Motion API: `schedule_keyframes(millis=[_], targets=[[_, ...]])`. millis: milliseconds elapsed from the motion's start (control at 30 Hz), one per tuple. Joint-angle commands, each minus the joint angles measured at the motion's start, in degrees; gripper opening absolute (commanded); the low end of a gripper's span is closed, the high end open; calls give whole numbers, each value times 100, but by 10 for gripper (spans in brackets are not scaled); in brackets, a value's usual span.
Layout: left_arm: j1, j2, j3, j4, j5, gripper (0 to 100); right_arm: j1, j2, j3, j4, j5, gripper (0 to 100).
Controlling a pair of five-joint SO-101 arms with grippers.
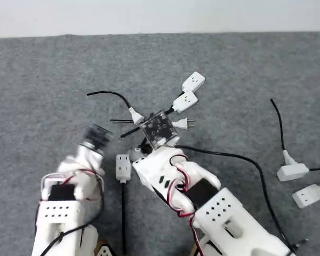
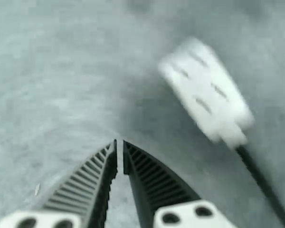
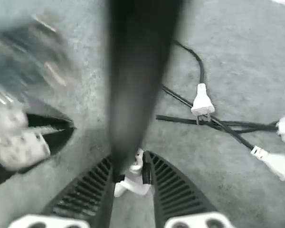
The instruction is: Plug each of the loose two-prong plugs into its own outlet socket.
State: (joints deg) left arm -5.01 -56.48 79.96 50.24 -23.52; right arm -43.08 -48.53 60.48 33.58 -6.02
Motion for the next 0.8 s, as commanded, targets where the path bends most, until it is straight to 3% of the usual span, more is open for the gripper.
schedule_keyframes(millis=[0,133,500,767], targets=[[-897,-158,66,-1459,2110,13,66,453,-105,-593,-343,8],[-1240,-158,321,-2426,2690,13,66,1279,-422,-971,-598,8],[-1240,-158,338,-2453,2708,13,92,3310,-1785,-1279,-580,8],[-1248,-158,338,-2462,2699,13,57,3811,-2180,-1235,-607,8]])
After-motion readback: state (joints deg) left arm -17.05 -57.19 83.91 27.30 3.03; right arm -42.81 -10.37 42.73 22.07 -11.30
